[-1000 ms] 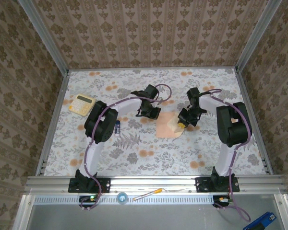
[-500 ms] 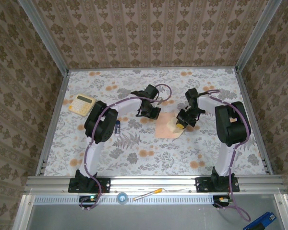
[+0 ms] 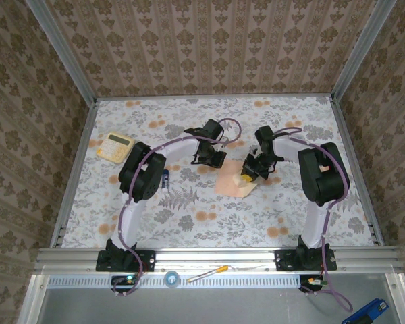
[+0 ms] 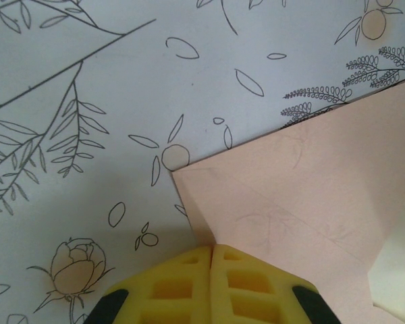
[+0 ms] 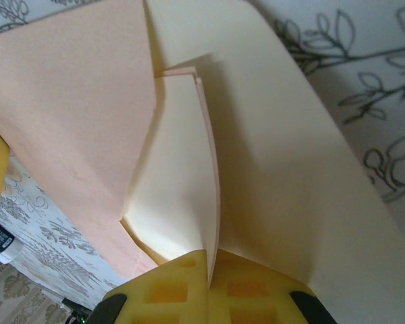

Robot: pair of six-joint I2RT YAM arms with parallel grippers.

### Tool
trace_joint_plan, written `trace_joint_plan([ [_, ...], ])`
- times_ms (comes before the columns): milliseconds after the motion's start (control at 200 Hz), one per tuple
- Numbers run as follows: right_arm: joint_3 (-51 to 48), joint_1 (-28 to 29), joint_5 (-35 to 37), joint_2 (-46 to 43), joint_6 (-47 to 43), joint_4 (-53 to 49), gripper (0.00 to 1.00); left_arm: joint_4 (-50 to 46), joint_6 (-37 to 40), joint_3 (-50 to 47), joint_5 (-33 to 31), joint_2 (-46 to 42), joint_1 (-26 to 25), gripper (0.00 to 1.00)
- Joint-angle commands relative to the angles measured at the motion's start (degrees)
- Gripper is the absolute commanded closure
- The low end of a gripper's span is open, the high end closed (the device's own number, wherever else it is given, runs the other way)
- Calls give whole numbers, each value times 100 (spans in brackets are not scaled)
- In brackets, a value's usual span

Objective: Place the letter into the envelope and seal it

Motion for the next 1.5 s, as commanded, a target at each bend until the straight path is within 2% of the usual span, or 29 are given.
trace_joint_plan([
  [0, -198, 13, -45, -127, 2, 425, 100, -620, -55, -332, -227, 400, -116, 100],
  [570, -1018, 54, -175, -872, 214, 1873, 100, -834, -168, -323, -507, 320, -140, 100],
  [875, -1187, 90, -50, -982, 15, 1747, 100, -857, -252, -335, -520, 299, -152, 100],
  [1160, -1203, -5, 156, -1226, -181, 1447, 89, -880, -234, -344, -523, 294, -157, 100],
  [1265, -1202, -31, 160, -1217, -203, 1409, 82, -876, -235, -342, -515, 294, -153, 100],
  [1490, -1204, -55, 175, -1147, -234, 1407, 78, -881, -226, -354, -513, 294, -154, 100],
])
